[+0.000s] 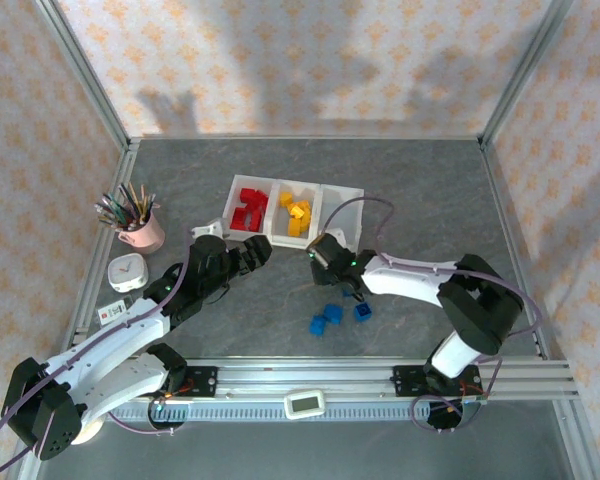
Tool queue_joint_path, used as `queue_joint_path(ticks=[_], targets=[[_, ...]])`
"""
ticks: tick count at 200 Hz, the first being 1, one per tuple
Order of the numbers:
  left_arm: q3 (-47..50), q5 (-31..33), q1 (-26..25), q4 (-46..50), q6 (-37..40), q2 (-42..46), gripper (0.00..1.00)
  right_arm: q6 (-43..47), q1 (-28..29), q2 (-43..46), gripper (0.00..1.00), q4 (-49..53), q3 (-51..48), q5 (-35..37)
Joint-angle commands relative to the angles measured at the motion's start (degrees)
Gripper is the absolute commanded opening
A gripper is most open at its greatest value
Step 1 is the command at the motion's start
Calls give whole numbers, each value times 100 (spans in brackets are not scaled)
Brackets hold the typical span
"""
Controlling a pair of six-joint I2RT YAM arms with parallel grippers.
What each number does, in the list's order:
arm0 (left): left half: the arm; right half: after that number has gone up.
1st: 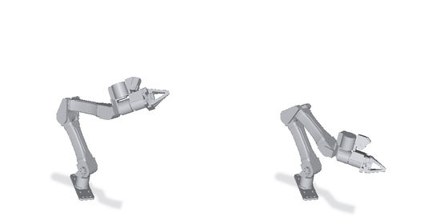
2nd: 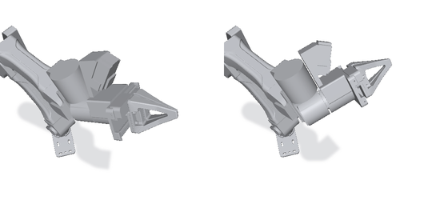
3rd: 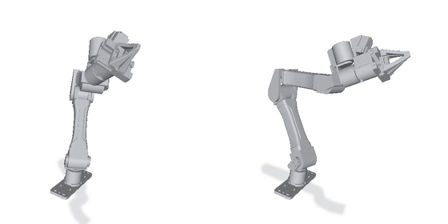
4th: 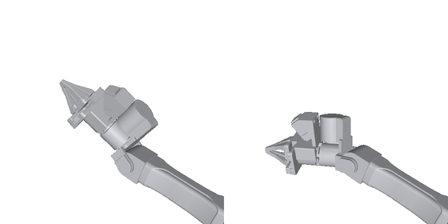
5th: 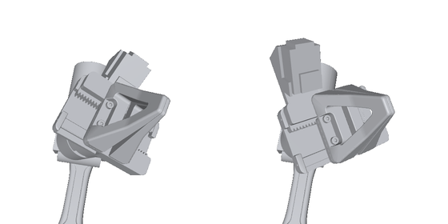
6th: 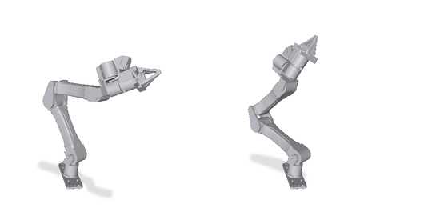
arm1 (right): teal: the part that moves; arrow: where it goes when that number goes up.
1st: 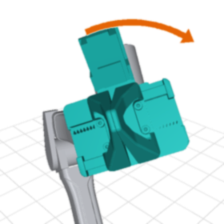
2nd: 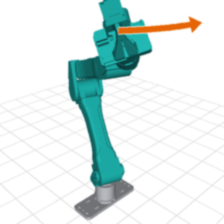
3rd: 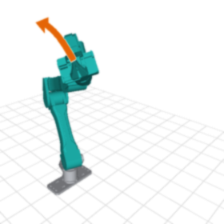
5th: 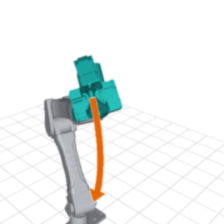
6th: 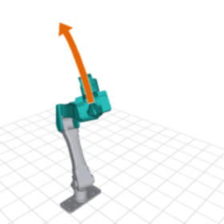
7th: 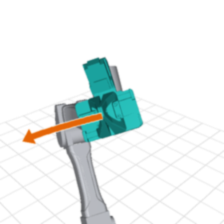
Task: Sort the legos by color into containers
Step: Pick up the lego from the center of the table.
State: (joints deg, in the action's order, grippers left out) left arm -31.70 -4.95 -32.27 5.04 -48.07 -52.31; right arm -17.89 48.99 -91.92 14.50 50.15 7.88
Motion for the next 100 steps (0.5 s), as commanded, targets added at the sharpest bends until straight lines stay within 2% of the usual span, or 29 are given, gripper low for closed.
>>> queue_joint_path(ticks=[1,27,100], targets=[[15,205,-52,50,-26,72,99,85,57,-136,62,-82,254,43],[17,245,-51,102,-27,72,99,81,144,-280,54,-49,399,62],[41,275,-50,147,-24,107,99,-11,163,-638,44,39,598,238]])
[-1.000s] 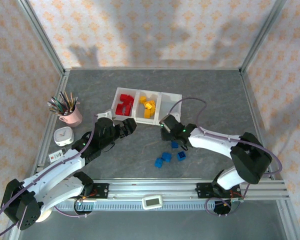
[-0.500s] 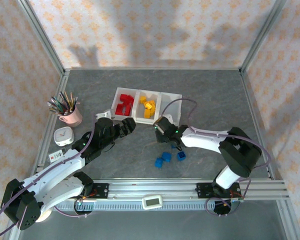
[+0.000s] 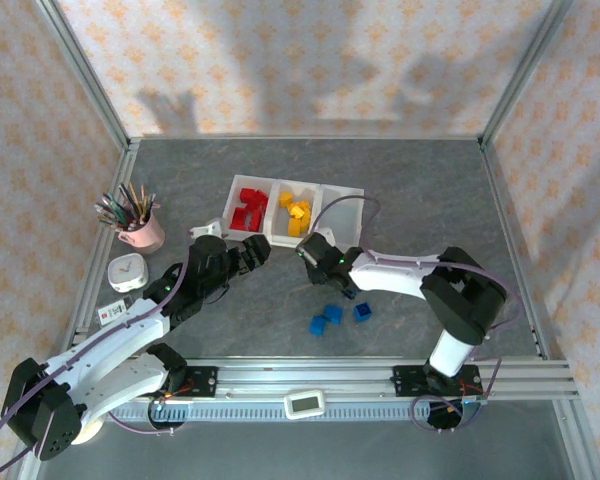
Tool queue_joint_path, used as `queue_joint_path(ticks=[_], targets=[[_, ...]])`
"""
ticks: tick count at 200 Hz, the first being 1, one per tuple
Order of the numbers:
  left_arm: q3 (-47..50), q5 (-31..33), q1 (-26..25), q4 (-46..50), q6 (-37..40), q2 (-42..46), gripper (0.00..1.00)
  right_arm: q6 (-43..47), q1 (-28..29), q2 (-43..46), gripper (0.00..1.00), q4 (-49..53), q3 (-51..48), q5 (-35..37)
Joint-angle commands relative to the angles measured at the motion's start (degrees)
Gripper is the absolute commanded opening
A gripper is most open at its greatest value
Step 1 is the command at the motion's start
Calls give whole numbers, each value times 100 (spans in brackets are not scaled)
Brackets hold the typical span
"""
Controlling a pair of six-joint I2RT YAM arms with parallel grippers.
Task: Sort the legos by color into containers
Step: Pick up the lego from the center of the table, then place the lego in the container.
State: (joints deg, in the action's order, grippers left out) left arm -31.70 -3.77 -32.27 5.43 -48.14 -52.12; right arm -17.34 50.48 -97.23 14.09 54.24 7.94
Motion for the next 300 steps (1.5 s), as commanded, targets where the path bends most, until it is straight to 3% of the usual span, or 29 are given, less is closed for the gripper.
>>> queue_joint_path(ticks=[1,48,87,115,171,225,244,263,300], targets=[[41,157,-51,107,-19,87,99,-66,15,-118,44,79,191,233],[-35,72,-56,90,24,55,99,-146,15,145,31,149,279,152],[-253,-91,-51,59,76,-88,99,-219,-45,743,30,552,682,234],[-429,-177,-60,-17,159,-351,99,-236,-434,864,30,896,1136,417],[-873,-193,-173,-295,313,-989,99,-189,-1176,46,31,864,1974,752],[-1074,0,-206,-631,309,-1399,99,-180,-1639,-1289,31,619,2835,446],[-1123,51,-201,-666,330,-1501,99,-164,-1720,-1633,34,509,3019,359],[-1169,52,-201,-649,370,-1594,99,-167,-1783,-1788,44,503,3150,272],[-1223,-45,-201,-610,384,-1597,99,-151,-1785,-1413,52,512,3099,259]])
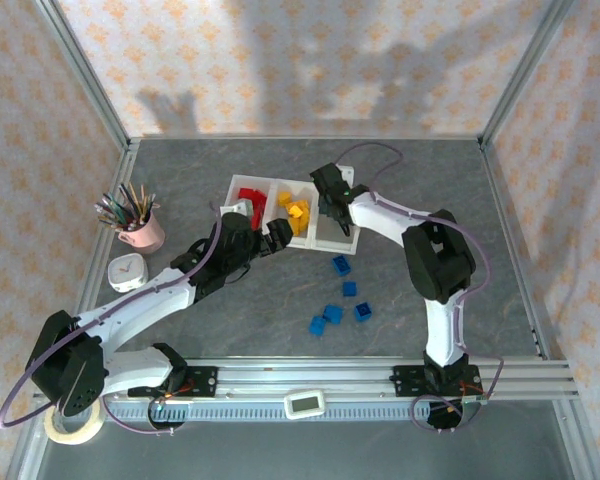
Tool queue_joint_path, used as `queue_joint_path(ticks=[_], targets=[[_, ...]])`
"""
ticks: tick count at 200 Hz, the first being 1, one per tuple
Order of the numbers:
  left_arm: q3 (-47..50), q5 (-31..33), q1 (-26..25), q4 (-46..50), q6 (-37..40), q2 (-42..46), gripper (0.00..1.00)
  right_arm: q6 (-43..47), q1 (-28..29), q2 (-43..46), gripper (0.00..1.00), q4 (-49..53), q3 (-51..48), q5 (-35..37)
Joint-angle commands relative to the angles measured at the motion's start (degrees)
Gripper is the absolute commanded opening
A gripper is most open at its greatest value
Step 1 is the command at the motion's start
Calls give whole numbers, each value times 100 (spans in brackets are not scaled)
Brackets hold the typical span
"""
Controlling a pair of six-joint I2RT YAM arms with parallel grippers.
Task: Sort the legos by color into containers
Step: Place the lego in the container.
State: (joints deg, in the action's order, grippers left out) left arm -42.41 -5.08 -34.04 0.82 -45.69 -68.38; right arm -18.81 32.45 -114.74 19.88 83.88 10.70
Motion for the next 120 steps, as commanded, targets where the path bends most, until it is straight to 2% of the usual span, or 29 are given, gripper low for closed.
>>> queue_joint_path(ticks=[1,59,120], targets=[[-153,82,-24,-151,139,37,99,-7,17,355,52,-61,132,-16],[-43,-2,-24,35,59,282,99,-85,41,1502,58,31,-820,-318],[549,-46,-74,104,-215,741,99,-301,219,2751,68,183,-2248,-422]])
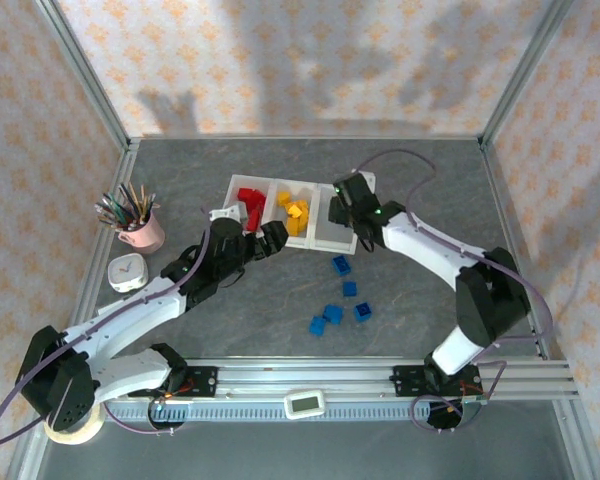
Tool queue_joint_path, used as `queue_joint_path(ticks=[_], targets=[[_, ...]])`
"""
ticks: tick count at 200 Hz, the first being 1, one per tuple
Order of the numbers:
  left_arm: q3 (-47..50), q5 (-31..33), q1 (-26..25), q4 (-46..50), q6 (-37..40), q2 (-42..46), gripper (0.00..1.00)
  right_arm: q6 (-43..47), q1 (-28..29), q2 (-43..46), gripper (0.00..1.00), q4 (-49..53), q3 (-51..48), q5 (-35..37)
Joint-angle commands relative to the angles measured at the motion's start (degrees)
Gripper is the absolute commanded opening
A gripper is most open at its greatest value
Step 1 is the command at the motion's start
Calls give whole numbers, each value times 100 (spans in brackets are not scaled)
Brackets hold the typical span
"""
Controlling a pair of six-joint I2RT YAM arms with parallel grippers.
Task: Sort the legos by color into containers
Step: Place the lego in the container, then pick up the lego from the center of the table.
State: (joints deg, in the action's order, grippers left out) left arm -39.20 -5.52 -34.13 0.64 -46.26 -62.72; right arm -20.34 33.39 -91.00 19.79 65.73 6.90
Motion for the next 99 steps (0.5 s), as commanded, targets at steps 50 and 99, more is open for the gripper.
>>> queue_joint_path(ticks=[50,99], targets=[[717,27,-187,-77,-498,373,99,-380,507,1181,75,209,-1499,1],[949,149,-296,-282,-725,376,99,-465,632,1323,80,-206,-2269,-259]])
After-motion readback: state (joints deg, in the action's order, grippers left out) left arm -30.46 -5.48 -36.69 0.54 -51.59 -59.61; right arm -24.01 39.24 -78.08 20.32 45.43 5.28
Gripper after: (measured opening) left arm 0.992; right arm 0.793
